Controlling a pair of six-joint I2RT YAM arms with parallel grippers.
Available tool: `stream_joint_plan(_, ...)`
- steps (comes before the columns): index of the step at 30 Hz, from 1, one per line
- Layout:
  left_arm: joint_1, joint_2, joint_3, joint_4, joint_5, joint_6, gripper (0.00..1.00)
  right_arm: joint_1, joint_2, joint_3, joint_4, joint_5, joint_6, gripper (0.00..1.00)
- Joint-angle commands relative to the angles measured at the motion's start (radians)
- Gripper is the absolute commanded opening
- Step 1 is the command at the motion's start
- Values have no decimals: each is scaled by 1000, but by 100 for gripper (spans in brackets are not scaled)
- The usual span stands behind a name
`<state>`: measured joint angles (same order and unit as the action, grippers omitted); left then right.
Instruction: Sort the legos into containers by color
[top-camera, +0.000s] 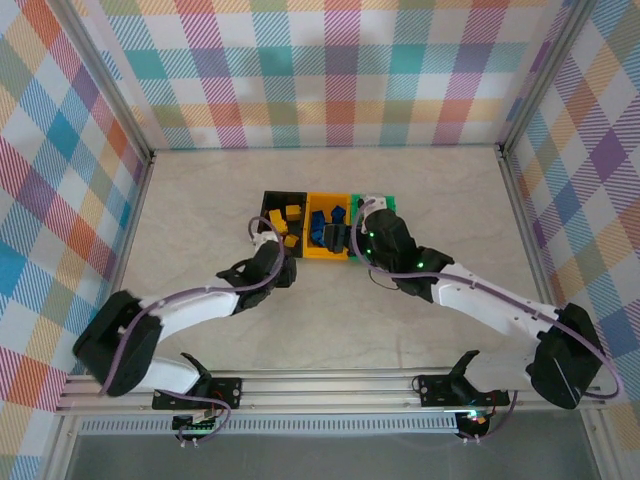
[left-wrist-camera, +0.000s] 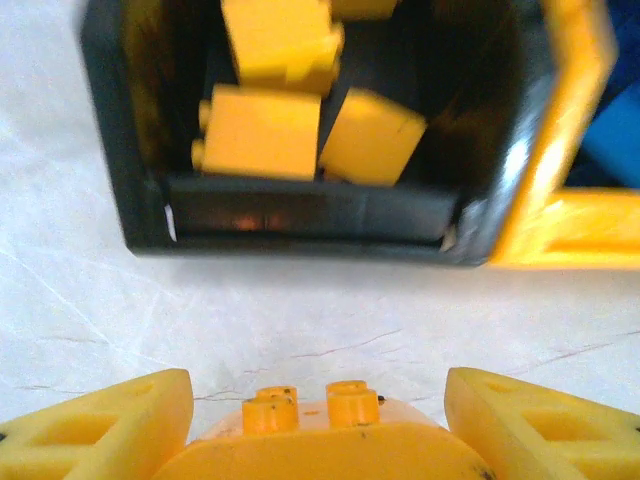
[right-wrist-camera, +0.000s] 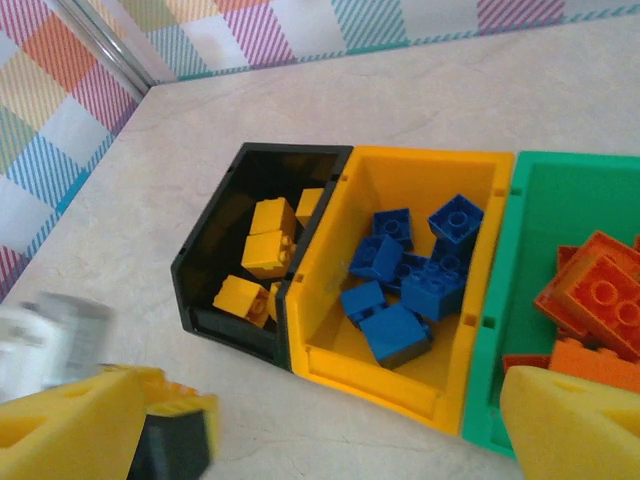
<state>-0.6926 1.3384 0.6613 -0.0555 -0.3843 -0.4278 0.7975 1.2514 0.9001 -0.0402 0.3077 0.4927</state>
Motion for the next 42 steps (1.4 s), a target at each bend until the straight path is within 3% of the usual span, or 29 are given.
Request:
stream_joint_plan(1, -2, -52, 91, -110, -28, -12, 63, -6, -40, -47, 25, 19, 32, 92)
stream_joint_plan(11, 143, 319, 486, -185, 19, 26, 63, -23, -134, -113, -45, 28, 47, 92)
stream_joint_plan(15, 169, 421, 560, -203, 19, 4, 62, -25, -180, -141, -58, 31, 59, 93)
stream_joint_plan(19, 180, 462, 606, -251, 41, -27, 76, -29, -200, -142, -80, 21, 60, 95)
stream_joint_plan(23, 179, 379, 589, -252, 49, -39, 89, -31, -213, -118, -104, 26, 44, 97)
stream_joint_plan(24, 178, 349, 584, -254, 54, -39, 99, -30, -219, -117, -104, 30, 38, 98)
stream_joint_plan(31, 145, -39, 402, -131, 52, -28, 100, -31, -256, -107, -143, 121, 3, 100)
stream_joint_plan(34, 143, -189, 290, -86, -32, 5, 100, -32, -255, -105, -207, 235, 60, 100)
stream_joint_plan(36, 146, -239, 245, -97, -125, 32, 100, -32, -259, -121, -226, 305, 90, 100)
stream_joint_plan(42, 194, -198, 263, -175, -214, 169, 100, -45, -274, -162, -209, 368, 58, 100)
